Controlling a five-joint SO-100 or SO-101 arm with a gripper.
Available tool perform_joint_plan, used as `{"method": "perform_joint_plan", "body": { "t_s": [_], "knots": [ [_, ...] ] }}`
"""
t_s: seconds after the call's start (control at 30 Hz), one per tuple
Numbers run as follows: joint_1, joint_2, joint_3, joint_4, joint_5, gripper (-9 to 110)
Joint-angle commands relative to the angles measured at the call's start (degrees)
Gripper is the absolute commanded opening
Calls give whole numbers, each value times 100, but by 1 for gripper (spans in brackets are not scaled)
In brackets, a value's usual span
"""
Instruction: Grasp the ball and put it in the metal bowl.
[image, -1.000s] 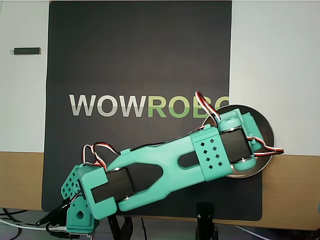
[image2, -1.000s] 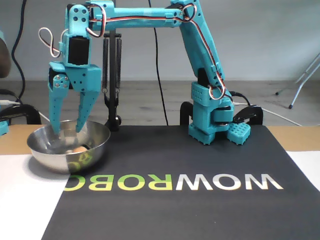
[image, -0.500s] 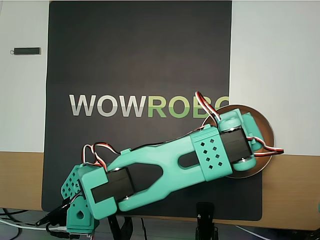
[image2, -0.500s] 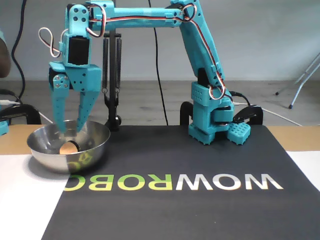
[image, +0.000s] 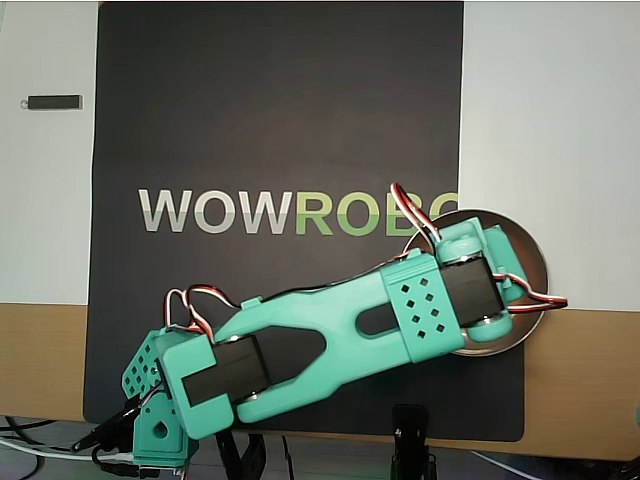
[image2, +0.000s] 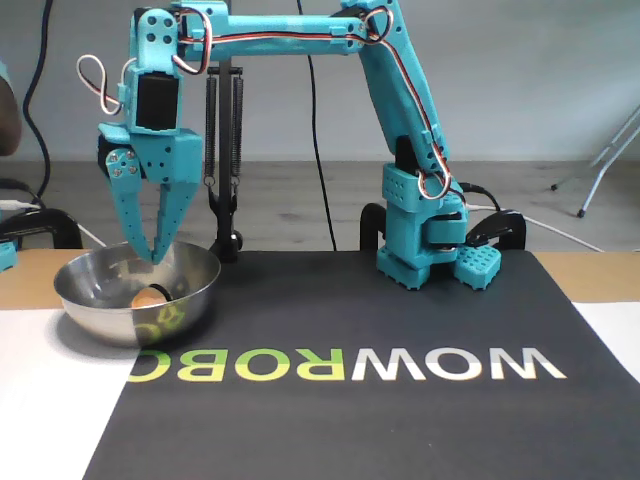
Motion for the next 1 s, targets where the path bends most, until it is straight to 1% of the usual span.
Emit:
{"method": "perform_joint_plan", "body": {
  "t_s": [0.0, 0.3, 0.6, 0.73, 0.97],
  "knots": [
    [-26, 35, -167, 53, 9, 0],
    [-308, 123, -193, 501, 9, 0],
    [-967, 624, -62, 853, 79, 0],
    [-1354, 967, 211, 1011, 79, 0],
    [-2057, 1652, 1072, 949, 88, 0]
  ]
}}
